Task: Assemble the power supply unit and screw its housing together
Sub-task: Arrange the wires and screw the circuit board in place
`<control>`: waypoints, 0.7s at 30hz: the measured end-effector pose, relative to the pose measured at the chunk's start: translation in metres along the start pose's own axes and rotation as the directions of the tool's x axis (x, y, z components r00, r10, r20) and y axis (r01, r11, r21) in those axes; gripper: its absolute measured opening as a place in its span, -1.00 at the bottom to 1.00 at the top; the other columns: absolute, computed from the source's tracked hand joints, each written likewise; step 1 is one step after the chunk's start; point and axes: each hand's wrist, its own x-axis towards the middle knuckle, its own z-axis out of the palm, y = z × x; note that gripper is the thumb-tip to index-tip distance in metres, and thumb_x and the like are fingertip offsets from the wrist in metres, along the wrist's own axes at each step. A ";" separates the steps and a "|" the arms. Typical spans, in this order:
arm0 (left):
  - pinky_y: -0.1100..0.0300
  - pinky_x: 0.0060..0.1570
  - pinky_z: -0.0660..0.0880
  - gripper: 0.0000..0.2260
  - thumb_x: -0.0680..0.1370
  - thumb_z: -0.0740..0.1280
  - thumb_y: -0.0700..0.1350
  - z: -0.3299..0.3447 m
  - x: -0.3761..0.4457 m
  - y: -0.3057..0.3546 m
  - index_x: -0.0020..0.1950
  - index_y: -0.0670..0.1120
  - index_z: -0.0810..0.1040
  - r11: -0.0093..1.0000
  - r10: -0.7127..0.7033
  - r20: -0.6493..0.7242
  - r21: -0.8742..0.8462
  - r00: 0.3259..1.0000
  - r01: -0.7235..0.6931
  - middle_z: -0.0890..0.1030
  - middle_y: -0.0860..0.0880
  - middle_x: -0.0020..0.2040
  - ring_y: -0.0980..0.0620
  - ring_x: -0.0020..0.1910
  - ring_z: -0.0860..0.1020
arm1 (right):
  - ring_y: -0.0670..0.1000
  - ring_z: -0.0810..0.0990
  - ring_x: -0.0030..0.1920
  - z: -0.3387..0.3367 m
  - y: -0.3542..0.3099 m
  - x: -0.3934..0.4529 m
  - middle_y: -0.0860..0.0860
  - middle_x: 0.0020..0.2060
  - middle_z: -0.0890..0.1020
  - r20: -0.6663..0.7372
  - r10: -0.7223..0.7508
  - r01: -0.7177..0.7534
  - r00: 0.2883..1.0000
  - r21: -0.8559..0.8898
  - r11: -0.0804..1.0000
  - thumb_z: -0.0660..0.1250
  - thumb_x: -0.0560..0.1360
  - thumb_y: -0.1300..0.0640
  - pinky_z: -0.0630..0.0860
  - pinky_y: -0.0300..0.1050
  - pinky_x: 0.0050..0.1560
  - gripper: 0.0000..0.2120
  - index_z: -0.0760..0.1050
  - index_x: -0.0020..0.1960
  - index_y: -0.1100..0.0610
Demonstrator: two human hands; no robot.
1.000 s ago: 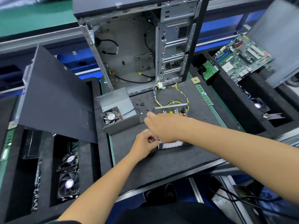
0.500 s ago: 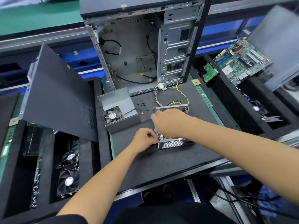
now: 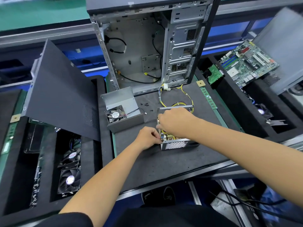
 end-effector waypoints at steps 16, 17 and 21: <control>0.23 -0.26 0.40 -0.77 0.29 0.53 -0.34 -0.008 0.005 0.006 -0.40 -0.06 0.57 0.998 -0.036 0.051 0.052 0.998 0.034 0.57 0.03 -0.39 0.12 -0.37 0.45 | 0.19 0.59 -0.05 0.000 0.004 -0.008 0.15 0.14 0.36 0.120 -0.022 0.009 0.993 0.101 0.995 0.21 0.56 0.12 0.34 -0.03 -0.34 -0.73 0.29 0.20 0.20; 0.23 -0.26 0.40 -0.78 0.29 0.53 -0.33 -0.008 0.005 0.006 -0.40 -0.06 0.58 0.998 -0.035 0.055 0.060 0.998 0.032 0.58 0.03 -0.39 0.12 -0.37 0.46 | 0.18 0.58 -0.06 0.000 0.004 -0.008 0.16 0.13 0.33 0.123 -0.049 0.032 0.991 0.130 0.991 0.21 0.52 0.20 0.34 -0.03 -0.35 -0.74 0.28 0.18 0.20; 0.26 -0.24 0.41 -0.77 0.30 0.53 -0.34 -0.009 0.005 0.006 -0.40 -0.07 0.57 0.999 -0.037 0.066 0.042 0.997 0.035 0.61 0.01 -0.34 0.11 -0.32 0.49 | 0.15 0.58 -0.03 -0.001 0.000 -0.007 0.14 0.02 0.51 0.047 -0.036 0.030 0.998 0.117 0.993 0.20 0.54 0.22 0.28 -0.11 -0.26 -0.82 0.42 0.14 0.20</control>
